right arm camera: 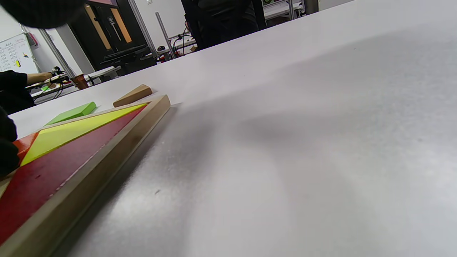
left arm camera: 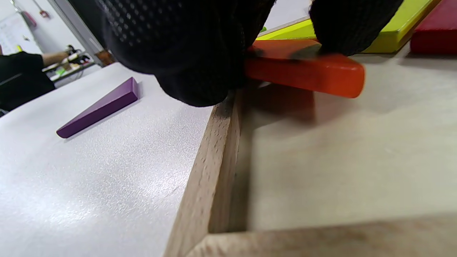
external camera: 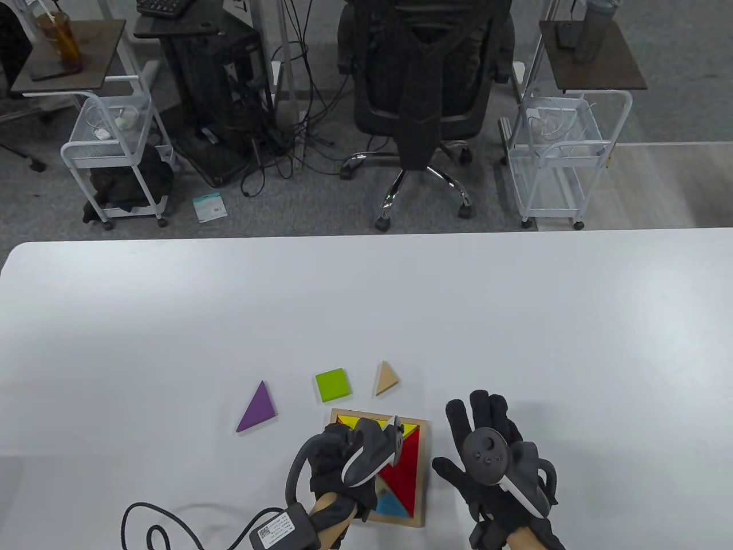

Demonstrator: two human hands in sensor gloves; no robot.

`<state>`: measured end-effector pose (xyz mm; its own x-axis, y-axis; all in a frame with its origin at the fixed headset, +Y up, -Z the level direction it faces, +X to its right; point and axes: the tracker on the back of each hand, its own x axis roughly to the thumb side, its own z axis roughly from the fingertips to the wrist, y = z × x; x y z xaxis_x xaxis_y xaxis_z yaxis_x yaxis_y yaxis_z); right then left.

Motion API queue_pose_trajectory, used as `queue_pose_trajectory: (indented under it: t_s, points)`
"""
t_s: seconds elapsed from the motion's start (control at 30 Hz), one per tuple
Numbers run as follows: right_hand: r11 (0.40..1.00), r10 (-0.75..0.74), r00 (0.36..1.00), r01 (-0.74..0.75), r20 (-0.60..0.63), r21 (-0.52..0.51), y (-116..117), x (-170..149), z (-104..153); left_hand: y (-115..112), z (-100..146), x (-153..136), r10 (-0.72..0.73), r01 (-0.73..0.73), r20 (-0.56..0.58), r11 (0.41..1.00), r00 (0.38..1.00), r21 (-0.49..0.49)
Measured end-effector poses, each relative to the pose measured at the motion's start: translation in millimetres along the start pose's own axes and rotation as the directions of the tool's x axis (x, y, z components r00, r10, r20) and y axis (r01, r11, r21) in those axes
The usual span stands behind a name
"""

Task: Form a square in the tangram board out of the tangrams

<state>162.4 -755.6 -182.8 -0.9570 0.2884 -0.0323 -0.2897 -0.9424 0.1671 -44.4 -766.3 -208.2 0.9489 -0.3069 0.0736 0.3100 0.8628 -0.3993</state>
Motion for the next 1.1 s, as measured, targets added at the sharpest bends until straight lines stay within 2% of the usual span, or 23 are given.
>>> queue_pose_trajectory:
  t_s: [0.33,0.5,0.83,0.9,1.1]
  points:
    - [1.000,0.003,1.000,-0.003,-0.003,0.004,0,0,1,1,-2,-2,-0.069,0.070,-0.022,0.997,0.997,0.024]
    - [1.000,0.001,1.000,-0.001,-0.003,0.008,0,0,0,-1,-3,-9,0.036,-0.036,0.003,0.999,0.999,0.038]
    - [1.000,0.010,1.000,-0.010,0.000,0.014,1,2,1,-7,0,-20,0.097,-0.099,0.029,0.990,0.995,0.099]
    - [1.000,0.009,1.000,-0.009,-0.001,0.012,1,1,1,-7,4,-28,0.126,-0.129,0.035,0.986,0.991,0.105]
    - [1.000,0.000,1.000,0.000,-0.010,0.015,1,0,0,-15,21,-76,0.272,-0.289,0.101,0.926,0.957,0.245]
